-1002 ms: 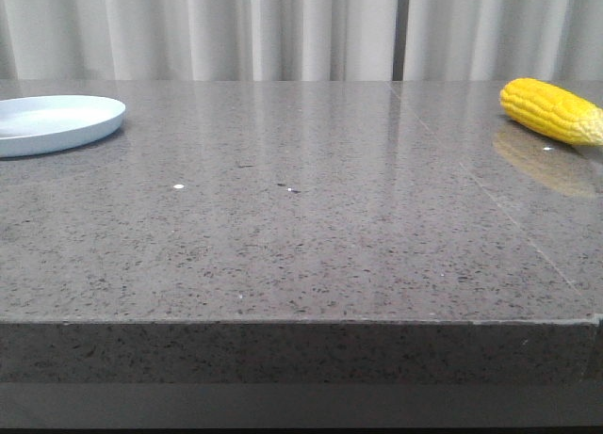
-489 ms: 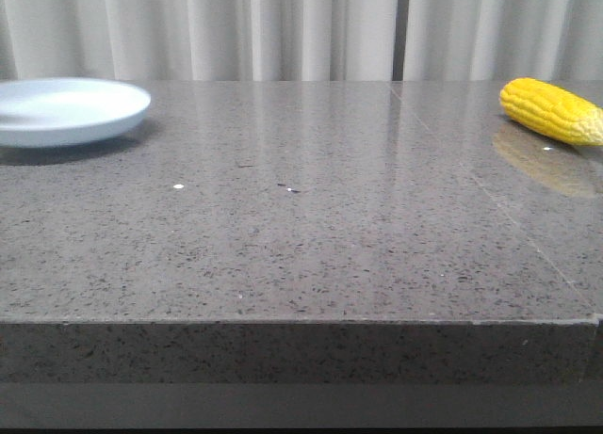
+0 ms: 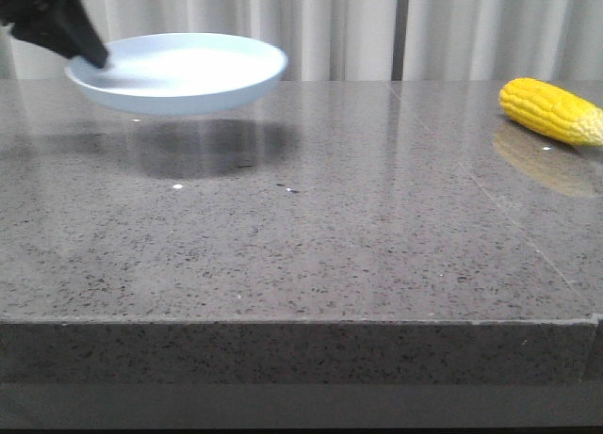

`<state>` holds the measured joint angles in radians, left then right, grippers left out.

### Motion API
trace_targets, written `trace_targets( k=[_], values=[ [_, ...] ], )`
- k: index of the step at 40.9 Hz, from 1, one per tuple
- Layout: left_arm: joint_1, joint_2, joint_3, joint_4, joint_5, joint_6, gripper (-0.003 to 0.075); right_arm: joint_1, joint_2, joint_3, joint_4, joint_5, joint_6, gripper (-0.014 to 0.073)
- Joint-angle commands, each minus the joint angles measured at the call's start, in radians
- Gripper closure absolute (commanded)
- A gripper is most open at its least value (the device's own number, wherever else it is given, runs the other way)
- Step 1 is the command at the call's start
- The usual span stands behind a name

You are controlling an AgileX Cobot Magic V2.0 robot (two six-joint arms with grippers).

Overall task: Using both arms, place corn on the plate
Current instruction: 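Reach the left gripper down to the plate's rim, then push the plate toward the table center with the left gripper, then withdraw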

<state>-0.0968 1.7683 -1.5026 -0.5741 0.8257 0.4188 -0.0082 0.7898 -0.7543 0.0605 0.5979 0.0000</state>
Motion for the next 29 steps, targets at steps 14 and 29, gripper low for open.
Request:
trace_targets(
  k=[14, 29],
  values=[
    [-0.187, -0.024, -0.029, -0.048, -0.125, 0.002, 0.0741, -0.004, -0.002, -0.035, -0.007, -0.063, -0.008, 0.0063],
    [-0.199, 0.082, -0.029, -0.043, -0.128, 0.002, 0.074, -0.004, -0.002, -0.035, -0.007, -0.063, -0.008, 0.0063]
  ],
)
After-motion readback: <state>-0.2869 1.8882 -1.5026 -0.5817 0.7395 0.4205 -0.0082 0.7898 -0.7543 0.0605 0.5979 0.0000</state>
